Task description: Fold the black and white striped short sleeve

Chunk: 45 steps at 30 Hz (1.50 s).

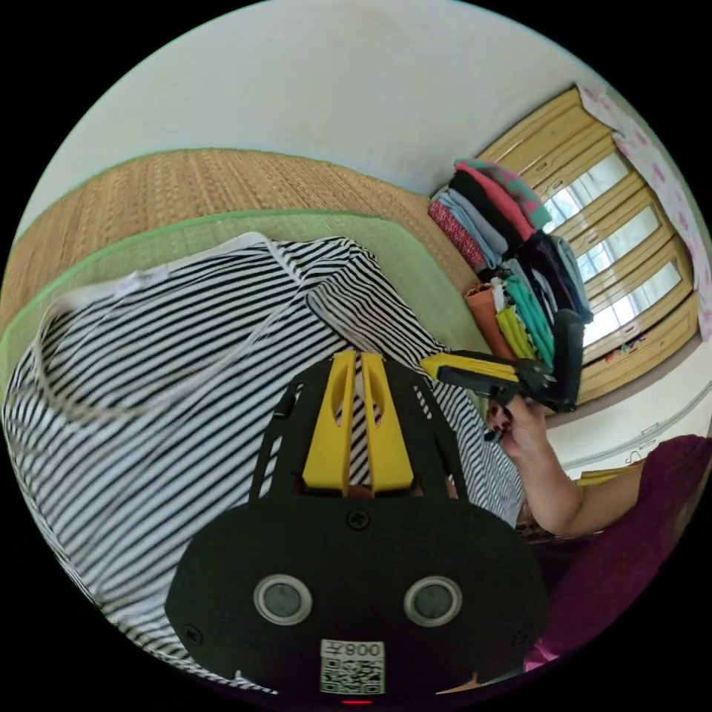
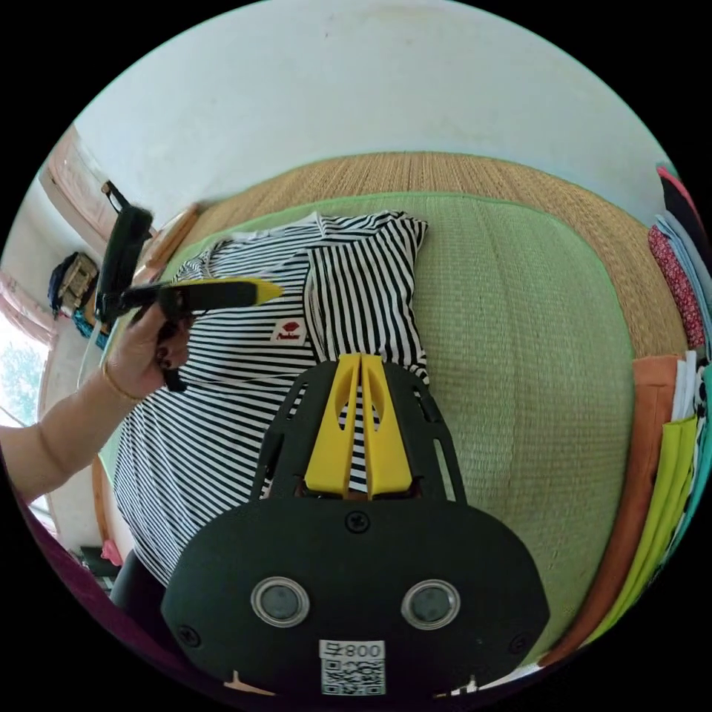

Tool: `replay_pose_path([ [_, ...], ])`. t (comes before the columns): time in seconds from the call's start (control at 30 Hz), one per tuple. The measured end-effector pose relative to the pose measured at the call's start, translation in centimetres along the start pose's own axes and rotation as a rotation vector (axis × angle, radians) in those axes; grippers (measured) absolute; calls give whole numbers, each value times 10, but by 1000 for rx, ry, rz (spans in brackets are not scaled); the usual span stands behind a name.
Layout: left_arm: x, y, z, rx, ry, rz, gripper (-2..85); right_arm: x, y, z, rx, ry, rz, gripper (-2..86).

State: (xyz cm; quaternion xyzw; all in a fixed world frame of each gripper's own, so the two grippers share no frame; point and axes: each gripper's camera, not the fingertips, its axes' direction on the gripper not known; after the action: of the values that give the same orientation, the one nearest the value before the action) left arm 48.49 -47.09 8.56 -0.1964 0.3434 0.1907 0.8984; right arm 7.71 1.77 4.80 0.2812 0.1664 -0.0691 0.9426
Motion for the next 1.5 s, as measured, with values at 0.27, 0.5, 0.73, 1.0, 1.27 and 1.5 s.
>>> replay_pose_path([
  [0.27,-89,224,-123,177,-121,-385,40,-39,-15,1,40,-32,-23,1],
  [0.5,-117,295,-126,210,-99,-406,49,-100,-93,28,72,13,-162,7],
  [0.73,-114,282,-59,177,17,-207,53,-135,-199,98,-34,97,-210,59],
  [1.0,-123,324,-28,169,66,-153,52,-181,-243,136,-69,195,-247,25],
  [1.27,-152,400,-31,175,41,-211,53,-179,-281,139,-99,30,-129,25],
  [1.5,-174,478,-69,260,-24,-298,60,-191,-278,139,-84,-62,-67,64],
])
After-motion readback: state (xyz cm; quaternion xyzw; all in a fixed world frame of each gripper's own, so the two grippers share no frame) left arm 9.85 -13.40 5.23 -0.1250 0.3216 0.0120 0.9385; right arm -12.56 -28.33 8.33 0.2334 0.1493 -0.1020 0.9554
